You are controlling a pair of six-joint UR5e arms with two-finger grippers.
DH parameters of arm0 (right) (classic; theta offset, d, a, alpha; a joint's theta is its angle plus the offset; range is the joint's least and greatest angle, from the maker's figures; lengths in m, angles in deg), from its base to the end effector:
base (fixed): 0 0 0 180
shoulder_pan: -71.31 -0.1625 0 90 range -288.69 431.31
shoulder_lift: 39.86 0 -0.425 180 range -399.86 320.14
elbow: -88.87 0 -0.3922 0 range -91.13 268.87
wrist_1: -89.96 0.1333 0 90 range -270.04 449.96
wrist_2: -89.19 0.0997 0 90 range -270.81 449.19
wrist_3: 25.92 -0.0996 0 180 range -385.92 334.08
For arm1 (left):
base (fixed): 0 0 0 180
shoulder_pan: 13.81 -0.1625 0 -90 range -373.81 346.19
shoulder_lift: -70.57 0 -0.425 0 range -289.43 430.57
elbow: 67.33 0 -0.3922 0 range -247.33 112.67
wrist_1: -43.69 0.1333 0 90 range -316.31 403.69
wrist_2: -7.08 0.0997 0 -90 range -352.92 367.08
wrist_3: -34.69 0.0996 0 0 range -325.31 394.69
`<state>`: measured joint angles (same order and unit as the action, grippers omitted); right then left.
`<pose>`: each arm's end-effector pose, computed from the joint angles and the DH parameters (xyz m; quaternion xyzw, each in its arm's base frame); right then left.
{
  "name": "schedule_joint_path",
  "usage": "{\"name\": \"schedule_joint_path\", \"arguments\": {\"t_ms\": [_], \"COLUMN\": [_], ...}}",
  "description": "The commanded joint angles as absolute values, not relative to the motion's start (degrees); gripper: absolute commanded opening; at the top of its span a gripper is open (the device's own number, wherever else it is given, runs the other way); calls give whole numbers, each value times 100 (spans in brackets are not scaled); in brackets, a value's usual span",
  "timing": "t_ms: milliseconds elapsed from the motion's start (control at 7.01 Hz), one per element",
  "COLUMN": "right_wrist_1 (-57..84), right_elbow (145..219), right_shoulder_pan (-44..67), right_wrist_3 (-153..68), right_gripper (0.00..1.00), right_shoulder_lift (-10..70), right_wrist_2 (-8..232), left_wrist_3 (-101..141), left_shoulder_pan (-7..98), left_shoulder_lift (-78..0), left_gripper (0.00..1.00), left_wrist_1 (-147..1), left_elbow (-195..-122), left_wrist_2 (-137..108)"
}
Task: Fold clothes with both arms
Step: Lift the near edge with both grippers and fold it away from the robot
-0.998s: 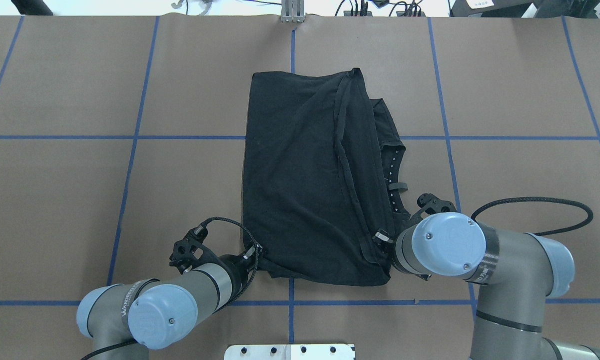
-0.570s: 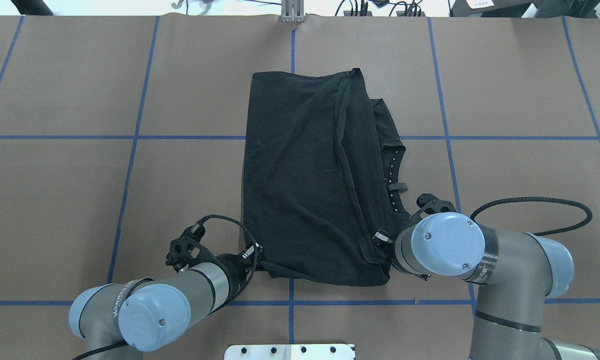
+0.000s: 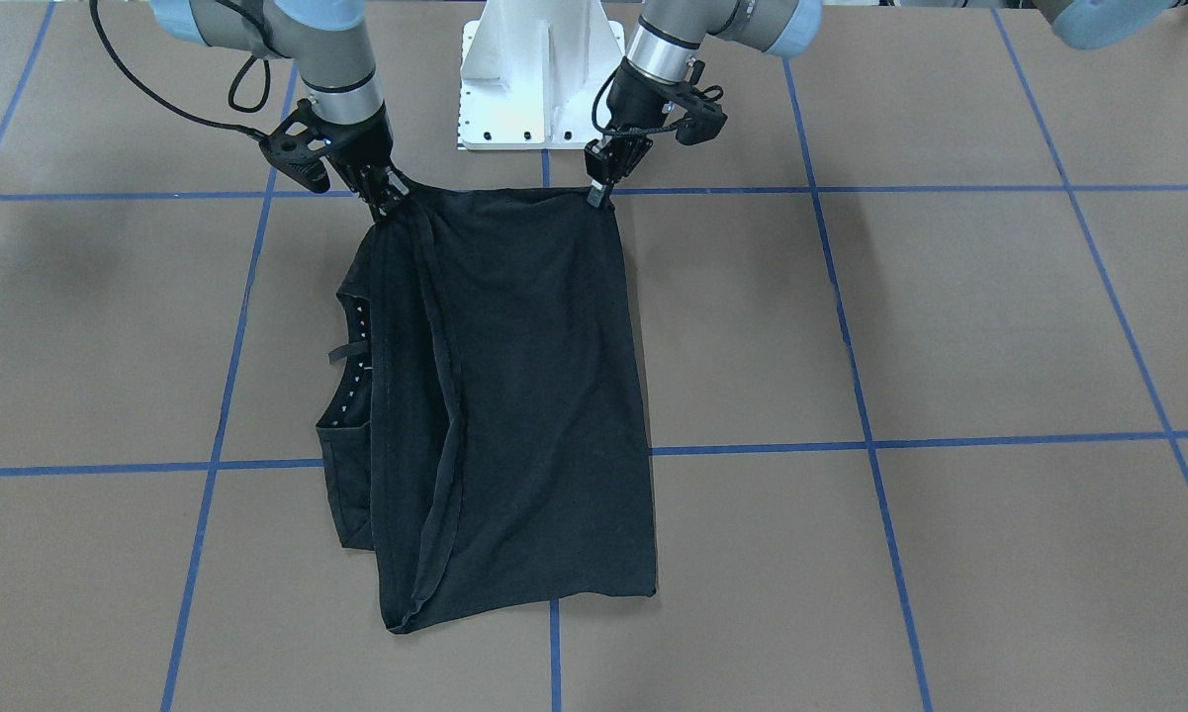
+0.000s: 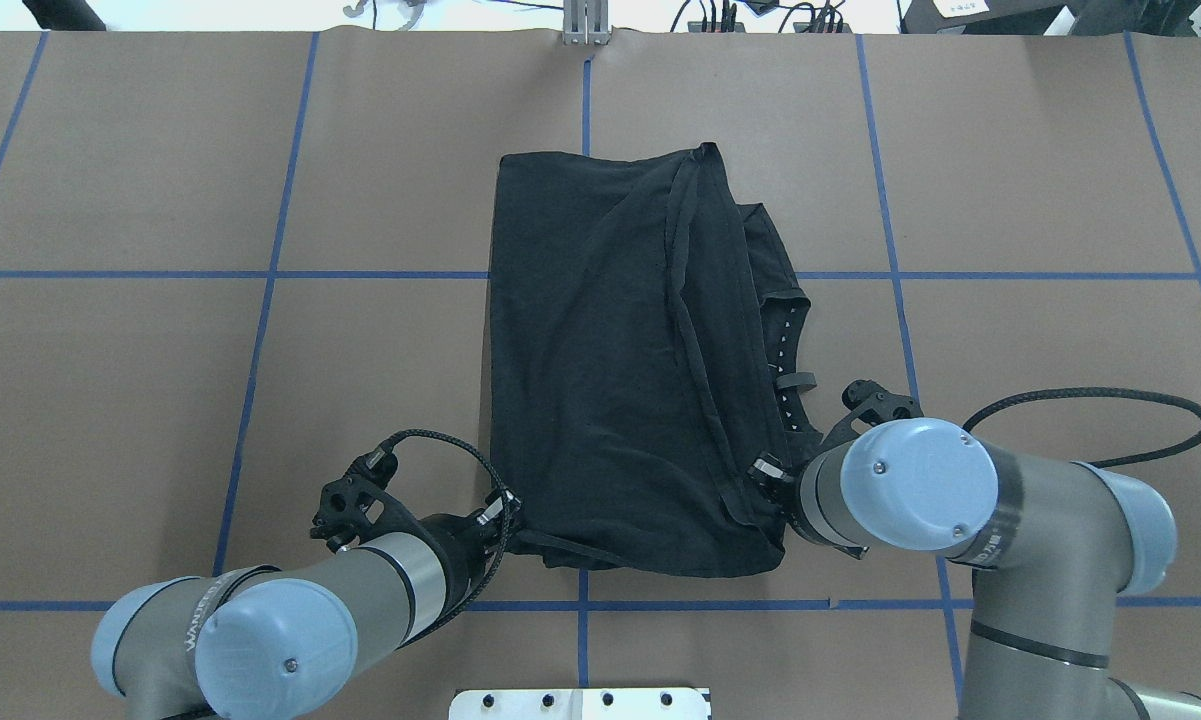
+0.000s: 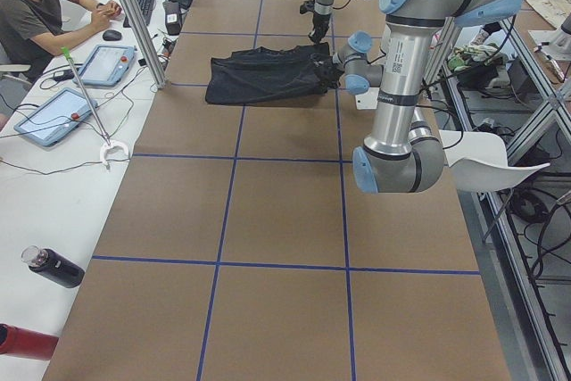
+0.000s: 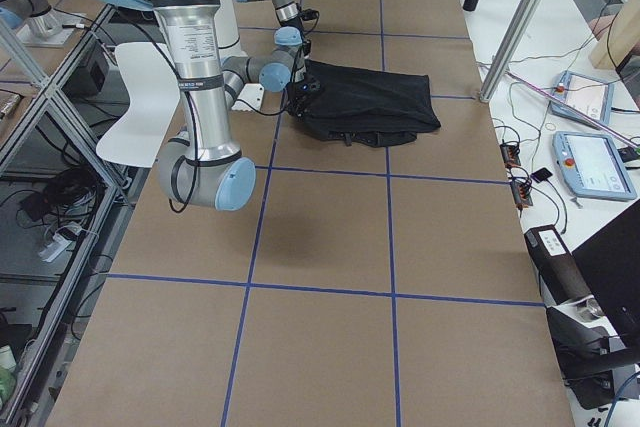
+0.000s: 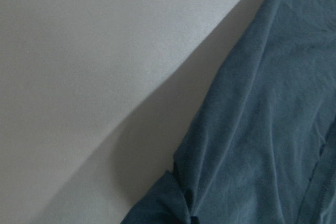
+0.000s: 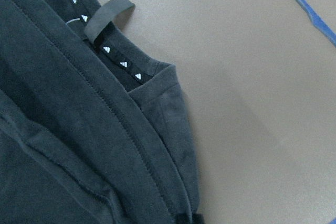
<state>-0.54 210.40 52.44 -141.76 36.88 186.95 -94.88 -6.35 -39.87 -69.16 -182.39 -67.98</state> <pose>-0.4496 -0.2803 0.3009 -0.0854 -0.3716 0.3279 0.8644 0.5243 -0.2290 0.2238 -0.0507 0.5650 -0.3943 0.7230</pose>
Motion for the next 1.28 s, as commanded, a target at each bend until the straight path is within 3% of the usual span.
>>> {"name": "schedule_joint_path", "arguments": {"t_ms": [0,570,1140], "right_wrist_1": [-48,-21,-65], "right_elbow": [21856,22009,20580], "right_shoulder_pan": [5031,3979,2827], "right_wrist_3": [-14176,-14054,-13317], "right_gripper": [0,0,0], "right_shoulder_lift": [4186,4101,2828], "right_wrist_2": [19269,20516,21212], "left_wrist_3": [-9687,-9680,-8890], "left_shoulder_pan": [-678,-225,998], "left_shoulder_lift": [-3930,-4009,-4140], "left_gripper": [0,0,0], "left_wrist_1": [-6417,-6266,-6266], "left_elbow": [-18955,-19372,-19128], "left_wrist_2": [-6860,-7095,-7833]}}
